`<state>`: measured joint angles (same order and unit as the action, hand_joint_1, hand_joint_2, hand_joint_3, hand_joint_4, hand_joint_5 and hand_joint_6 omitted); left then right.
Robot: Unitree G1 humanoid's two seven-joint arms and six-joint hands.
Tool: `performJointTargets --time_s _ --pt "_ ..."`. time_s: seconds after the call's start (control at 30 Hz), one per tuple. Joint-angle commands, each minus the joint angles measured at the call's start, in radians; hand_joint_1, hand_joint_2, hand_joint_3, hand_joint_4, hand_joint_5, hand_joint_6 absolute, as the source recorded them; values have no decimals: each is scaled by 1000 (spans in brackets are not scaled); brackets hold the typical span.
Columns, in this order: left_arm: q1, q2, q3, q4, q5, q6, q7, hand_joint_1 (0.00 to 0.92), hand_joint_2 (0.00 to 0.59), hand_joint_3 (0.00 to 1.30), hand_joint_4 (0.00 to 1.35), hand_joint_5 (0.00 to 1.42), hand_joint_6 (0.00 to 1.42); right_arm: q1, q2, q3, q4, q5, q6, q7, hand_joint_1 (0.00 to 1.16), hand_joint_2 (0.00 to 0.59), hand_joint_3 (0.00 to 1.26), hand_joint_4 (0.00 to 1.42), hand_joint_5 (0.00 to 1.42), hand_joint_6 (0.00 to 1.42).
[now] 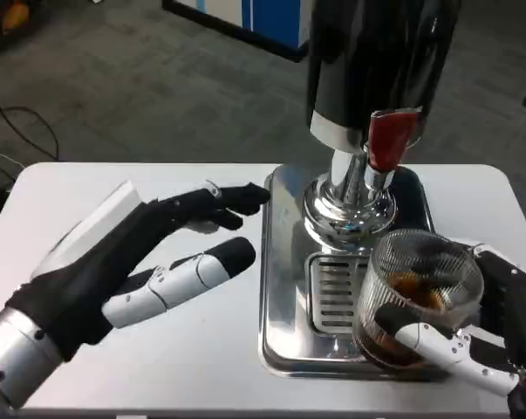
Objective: Grasp the cup under the faucet to collect the drink, then remove the cup.
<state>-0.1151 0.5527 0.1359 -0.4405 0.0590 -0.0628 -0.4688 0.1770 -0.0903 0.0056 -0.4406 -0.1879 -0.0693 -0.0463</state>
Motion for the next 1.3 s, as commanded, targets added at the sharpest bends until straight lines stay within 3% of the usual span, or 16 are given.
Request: performJointTargets --time_s 0.03,0.4,0.63,1.3 --pt "20 28 -9 -25 39 -34 -8 0 110 239 178 216 239 28 -19 -29 -75 36 3 37 855 161 942 1143 1424 1424" --pt "90 106 2 -129 130 -81 -37 0 75 171 63 124 188 126 -99 -101 -175 112 5 160 856 161 952 1144 1424 1424" --pt "169 130 34 -235 166 -65 -52 0 81 113 10 74 172 156 -114 -124 -210 139 1 195 856 161 952 1158 1424 1424" --pt "359 105 129 -508 202 9 -83 0 84 60 0 26 91 159 -116 -108 -295 169 35 255 857 169 978 1172 1424 1424"
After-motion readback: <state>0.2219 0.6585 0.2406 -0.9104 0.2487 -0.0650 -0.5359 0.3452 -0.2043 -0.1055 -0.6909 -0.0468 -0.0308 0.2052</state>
